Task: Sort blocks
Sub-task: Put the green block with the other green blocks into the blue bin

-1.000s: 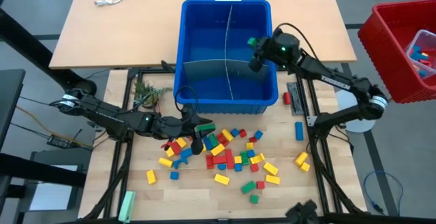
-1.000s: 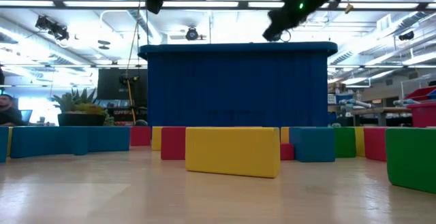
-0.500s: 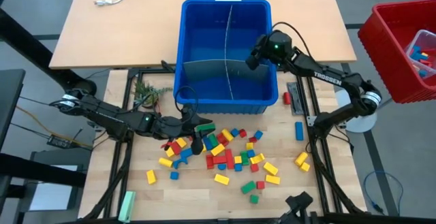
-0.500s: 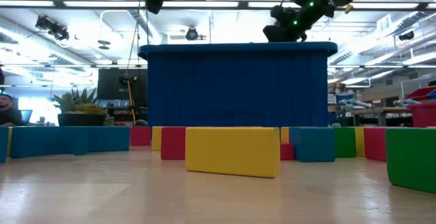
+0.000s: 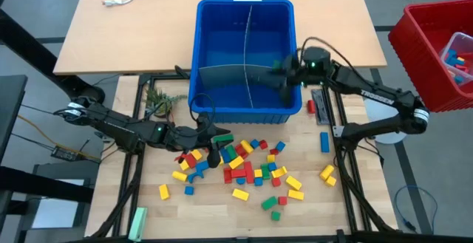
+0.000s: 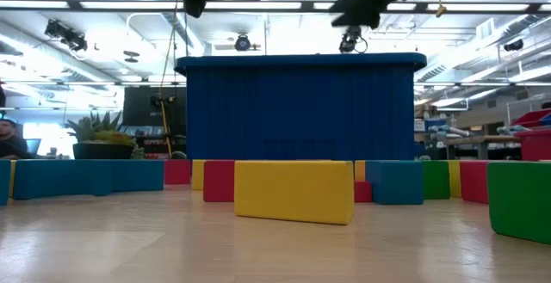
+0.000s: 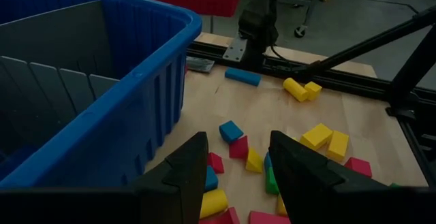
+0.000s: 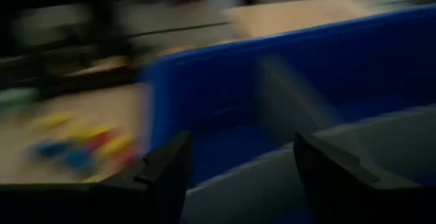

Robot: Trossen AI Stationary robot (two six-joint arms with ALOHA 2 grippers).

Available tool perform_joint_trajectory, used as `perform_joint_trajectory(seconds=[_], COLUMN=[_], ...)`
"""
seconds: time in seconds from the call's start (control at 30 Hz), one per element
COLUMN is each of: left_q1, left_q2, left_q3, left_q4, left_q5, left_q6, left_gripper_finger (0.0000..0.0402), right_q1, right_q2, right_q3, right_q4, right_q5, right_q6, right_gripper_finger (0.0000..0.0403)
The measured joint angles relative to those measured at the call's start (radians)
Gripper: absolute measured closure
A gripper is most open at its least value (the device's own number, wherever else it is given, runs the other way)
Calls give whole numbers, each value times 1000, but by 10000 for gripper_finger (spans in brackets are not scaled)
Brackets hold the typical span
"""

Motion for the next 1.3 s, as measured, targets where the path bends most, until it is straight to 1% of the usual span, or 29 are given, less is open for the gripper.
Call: perform_joint_trajectory(seconds=[0.07,0.17,0.37,0.57,0.67,0.87,1.0,1.07,1.3], left_q1=[0,0,0,0,0,0,0,0,0], left_q2=[0,0,0,0,0,0,0,0,0], left_q3=[0,0,0,0,0,0,0,0,0], left_q4=[0,0,1,1,1,1,1,1,1], left_q5=[0,0,0,0,0,0,0,0,0], left_q6=[0,0,0,-1,-1,-1,-2,-1,-1], left_gripper_finger=[235,235,235,235,235,235,235,235,235], right_q1=[63,173,373,488,532,585,601,609,623], right_q2=[-4,7,85,191,258,411,496,531,614], right_q3=[0,0,0,0,0,0,0,0,0], right_q4=[-51,-124,-204,-236,-271,-334,-336,-335,-321], right_q5=[-79,-117,-96,-60,-26,-19,-18,-17,50], right_q6=[2,6,16,37,38,36,37,37,38], right_gripper_finger=[167,177,196,213,219,223,223,224,227])
